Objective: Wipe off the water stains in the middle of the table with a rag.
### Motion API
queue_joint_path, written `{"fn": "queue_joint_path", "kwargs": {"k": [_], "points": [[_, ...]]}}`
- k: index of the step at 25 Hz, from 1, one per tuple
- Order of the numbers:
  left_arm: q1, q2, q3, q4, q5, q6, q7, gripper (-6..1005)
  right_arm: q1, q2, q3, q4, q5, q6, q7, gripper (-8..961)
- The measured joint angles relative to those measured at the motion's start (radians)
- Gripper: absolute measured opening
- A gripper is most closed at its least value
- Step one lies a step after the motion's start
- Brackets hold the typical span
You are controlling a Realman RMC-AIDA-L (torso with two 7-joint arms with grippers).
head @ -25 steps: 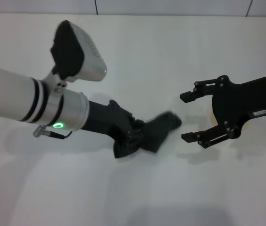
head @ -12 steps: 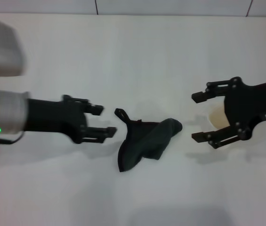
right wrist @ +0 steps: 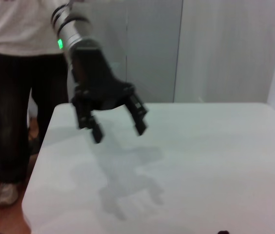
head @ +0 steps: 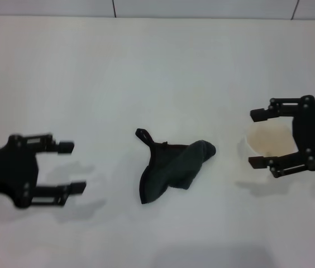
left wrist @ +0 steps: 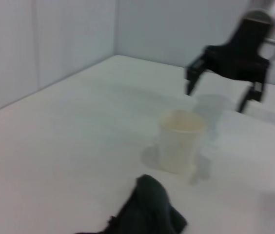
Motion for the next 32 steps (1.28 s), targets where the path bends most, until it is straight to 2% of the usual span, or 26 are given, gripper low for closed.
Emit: {"fn": "queue_joint_path", "kwargs": {"k": [7, 14, 32], "points": [[0.035, 0.0, -0.06, 0.002, -0.001, 0.071, 0.088, 795, -0.026, -0.001, 0.069, 0.072, 0.007, -0.036, -0.074, 857], [0.059, 0.007, -0.126, -0.006, -0.002, 0.09, 0.132, 793, -0.024, -0.002, 0.081, 0.144, 0.011, -0.035, -0.124, 857], [0.082, 0.007, -0.157, -0.009, 0.0, 0.091, 0.151, 793, -0.02, -0.002, 0.118, 0.193, 0.038, -0.036, -0.191, 857]]}}
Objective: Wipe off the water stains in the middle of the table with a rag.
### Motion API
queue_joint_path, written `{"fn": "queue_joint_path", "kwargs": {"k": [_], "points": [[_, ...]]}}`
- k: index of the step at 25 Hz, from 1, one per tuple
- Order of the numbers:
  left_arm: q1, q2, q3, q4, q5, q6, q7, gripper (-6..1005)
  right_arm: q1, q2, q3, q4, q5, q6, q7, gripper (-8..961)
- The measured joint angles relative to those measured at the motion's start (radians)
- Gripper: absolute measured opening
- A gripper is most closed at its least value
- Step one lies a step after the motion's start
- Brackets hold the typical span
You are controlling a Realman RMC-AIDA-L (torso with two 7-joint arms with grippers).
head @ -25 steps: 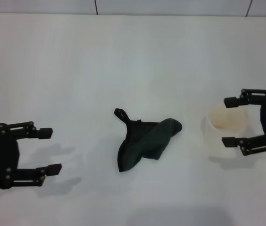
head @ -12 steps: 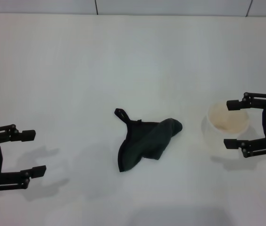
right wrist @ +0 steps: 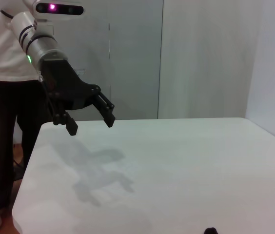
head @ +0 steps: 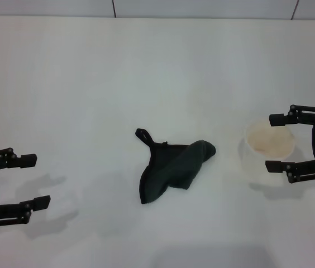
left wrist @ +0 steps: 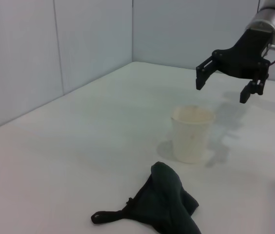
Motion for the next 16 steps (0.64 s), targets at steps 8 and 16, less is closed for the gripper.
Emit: {"fn": "queue_joint_path", "kwargs": {"k": [8, 16], "points": [[0.0, -0.005, -0.002, 0.0, -0.002, 0.0, 0.0, 793, -0.005, 0.0, 0.0, 0.014, 0.025, -0.003, -0.03, 858], [-0.001, -0.007, -0.002, -0.001, -0.022, 0.001, -0.001, 793, -0.01, 0.0, 0.0, 0.018, 0.038, -0.008, -0.04, 858]]}}
